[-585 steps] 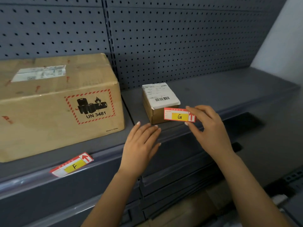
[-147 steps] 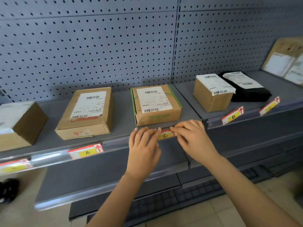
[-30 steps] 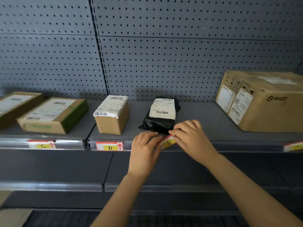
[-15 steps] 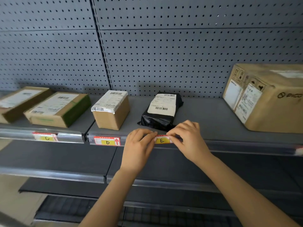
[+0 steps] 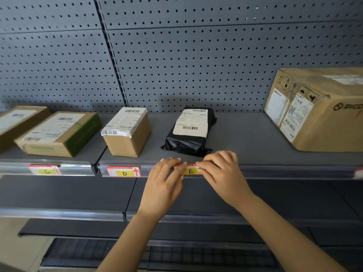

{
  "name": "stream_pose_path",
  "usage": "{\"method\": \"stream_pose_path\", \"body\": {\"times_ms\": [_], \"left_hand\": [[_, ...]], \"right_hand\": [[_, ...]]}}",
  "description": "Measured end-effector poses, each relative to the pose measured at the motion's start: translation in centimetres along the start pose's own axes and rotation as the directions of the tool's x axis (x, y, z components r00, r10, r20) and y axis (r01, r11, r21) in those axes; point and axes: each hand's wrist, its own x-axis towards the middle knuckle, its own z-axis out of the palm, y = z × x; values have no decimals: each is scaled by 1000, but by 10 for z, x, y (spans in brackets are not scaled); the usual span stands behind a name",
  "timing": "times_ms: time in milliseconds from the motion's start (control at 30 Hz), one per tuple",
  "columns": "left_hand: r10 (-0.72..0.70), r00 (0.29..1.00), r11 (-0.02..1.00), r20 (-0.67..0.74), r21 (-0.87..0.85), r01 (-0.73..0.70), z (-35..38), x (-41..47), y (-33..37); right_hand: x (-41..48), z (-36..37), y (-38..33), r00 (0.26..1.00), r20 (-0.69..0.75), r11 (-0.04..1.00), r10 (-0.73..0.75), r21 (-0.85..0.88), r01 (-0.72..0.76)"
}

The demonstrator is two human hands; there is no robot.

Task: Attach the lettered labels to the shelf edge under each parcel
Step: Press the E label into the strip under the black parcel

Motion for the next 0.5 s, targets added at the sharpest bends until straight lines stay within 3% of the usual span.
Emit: {"method": "stream_pose_path", "body": {"times_ms": [500], "left_hand": [[-28,991,998,130,-45,34,1,-5,-5]], "right_hand": [[-13,8,0,996,25,992,85,90,-87]]}}
